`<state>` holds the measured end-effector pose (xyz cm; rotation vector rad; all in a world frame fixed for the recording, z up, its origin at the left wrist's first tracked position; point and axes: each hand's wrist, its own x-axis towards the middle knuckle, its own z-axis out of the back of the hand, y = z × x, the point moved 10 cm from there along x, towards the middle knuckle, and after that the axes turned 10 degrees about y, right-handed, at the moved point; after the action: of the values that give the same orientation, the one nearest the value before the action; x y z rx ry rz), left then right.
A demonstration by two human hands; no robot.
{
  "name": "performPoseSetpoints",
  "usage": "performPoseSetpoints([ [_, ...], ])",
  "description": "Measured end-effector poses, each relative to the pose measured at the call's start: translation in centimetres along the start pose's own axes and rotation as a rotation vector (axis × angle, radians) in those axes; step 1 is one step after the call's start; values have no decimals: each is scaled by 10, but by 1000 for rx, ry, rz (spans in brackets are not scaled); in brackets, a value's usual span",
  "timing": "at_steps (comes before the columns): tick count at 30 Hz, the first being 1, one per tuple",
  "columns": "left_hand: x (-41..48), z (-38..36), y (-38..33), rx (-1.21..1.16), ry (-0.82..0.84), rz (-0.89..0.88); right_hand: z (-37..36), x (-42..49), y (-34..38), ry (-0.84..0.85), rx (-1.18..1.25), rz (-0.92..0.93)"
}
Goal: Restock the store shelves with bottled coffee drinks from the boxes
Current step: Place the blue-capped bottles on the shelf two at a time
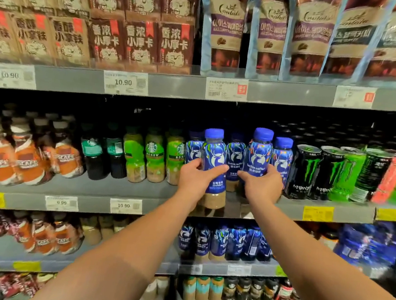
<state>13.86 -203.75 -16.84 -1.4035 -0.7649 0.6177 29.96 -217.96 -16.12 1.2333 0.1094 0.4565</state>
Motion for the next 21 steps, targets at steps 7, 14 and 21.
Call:
performPoseSetpoints([
  [7,17,-2,-1,76,-17,-44,-4,11,-2,-3,-72,10],
  [14,30,-9,-4,152,-15,-80,-14,13,-8,-7,-169,60],
  [21,40,-21,7,177,10,-98,-12,9,-14,-49,-112,88],
])
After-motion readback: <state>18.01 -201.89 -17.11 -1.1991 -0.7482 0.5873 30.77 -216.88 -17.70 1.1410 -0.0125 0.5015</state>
